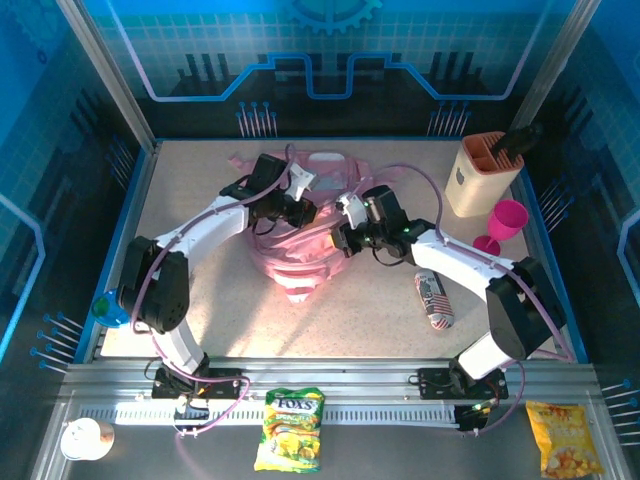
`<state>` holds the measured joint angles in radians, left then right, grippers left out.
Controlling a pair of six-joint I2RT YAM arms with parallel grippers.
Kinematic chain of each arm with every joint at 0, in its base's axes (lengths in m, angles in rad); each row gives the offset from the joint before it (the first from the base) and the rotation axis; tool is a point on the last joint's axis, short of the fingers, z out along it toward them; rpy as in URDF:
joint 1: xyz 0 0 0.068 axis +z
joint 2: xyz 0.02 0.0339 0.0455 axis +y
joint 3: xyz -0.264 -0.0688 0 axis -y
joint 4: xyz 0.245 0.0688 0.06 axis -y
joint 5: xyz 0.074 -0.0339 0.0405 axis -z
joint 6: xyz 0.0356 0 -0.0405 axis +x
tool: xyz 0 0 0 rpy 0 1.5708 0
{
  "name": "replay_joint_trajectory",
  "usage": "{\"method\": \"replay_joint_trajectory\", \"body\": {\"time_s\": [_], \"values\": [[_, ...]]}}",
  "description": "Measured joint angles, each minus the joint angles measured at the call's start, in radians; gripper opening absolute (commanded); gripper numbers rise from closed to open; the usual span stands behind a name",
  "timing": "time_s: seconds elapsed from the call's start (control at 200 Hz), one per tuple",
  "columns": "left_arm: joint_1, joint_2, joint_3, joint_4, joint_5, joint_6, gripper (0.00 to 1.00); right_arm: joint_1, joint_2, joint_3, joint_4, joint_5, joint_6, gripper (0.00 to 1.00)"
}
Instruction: Pack the student bag
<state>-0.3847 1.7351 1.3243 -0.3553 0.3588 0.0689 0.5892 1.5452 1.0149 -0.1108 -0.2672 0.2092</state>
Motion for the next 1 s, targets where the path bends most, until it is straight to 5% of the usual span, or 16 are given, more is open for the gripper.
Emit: {"method": "replay_joint_trajectory", "body": {"time_s": [0.315,0.595,0.795,1.001], "values": [[-0.014,0.066,0.042,0.043,0.035,-0.094,0.00,0.047,0.067,-0.001,0.077,0.011,0.064,0.11],[-0.016,0.069,0.042,0.115,0.027,-0.097,0.00,-0.017,-0.066,-0.114,0.143,-0.002,0.221,0.47],[-0.016,0.043,-0.005,0.159,0.020,-0.096,0.00,-0.131,-0.154,-0.138,0.210,-0.028,0.437,0.60],[-0.016,0.010,-0.034,0.177,0.013,-0.089,0.00,-0.195,-0.092,-0.137,0.271,-0.094,0.705,0.61]]}}
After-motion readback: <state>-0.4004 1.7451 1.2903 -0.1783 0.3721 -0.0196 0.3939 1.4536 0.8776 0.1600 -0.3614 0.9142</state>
